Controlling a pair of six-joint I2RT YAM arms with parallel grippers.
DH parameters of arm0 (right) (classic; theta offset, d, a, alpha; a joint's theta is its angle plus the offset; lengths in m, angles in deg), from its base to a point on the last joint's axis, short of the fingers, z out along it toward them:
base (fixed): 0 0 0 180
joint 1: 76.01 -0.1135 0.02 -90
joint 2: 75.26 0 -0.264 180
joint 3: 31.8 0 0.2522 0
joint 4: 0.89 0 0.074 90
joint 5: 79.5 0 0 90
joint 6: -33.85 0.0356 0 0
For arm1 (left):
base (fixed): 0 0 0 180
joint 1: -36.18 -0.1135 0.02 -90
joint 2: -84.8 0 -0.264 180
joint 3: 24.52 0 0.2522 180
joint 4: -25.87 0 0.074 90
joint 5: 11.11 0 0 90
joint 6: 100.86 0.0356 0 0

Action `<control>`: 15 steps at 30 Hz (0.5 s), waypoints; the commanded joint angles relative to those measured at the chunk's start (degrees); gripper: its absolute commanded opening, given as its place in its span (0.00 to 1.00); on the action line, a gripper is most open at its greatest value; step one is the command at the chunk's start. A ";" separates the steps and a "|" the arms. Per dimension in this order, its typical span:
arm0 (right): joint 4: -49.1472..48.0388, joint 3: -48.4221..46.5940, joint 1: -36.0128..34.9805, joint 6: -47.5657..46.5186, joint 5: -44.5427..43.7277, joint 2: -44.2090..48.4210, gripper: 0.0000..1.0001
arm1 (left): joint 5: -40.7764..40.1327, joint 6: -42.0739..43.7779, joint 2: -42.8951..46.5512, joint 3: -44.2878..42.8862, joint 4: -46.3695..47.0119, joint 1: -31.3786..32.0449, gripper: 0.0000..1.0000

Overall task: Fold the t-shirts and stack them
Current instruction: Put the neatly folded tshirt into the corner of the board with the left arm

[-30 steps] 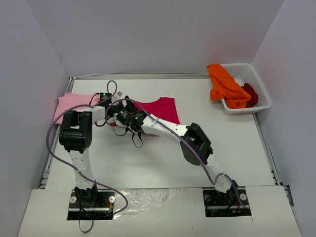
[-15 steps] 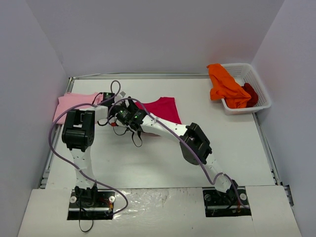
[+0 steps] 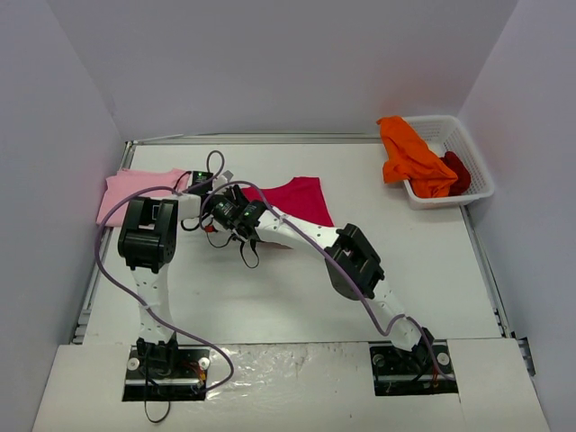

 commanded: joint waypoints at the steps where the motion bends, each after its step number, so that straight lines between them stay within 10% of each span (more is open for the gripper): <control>1: -7.38 -5.15 -2.38 0.55 1.73 0.95 0.00 | 2.08 -0.88 -0.28 -1.56 2.26 3.44 0.35; 15: -6.76 -6.38 -3.35 0.55 1.55 0.25 0.00 | 3.23 0.88 -0.19 -2.44 1.29 3.44 0.10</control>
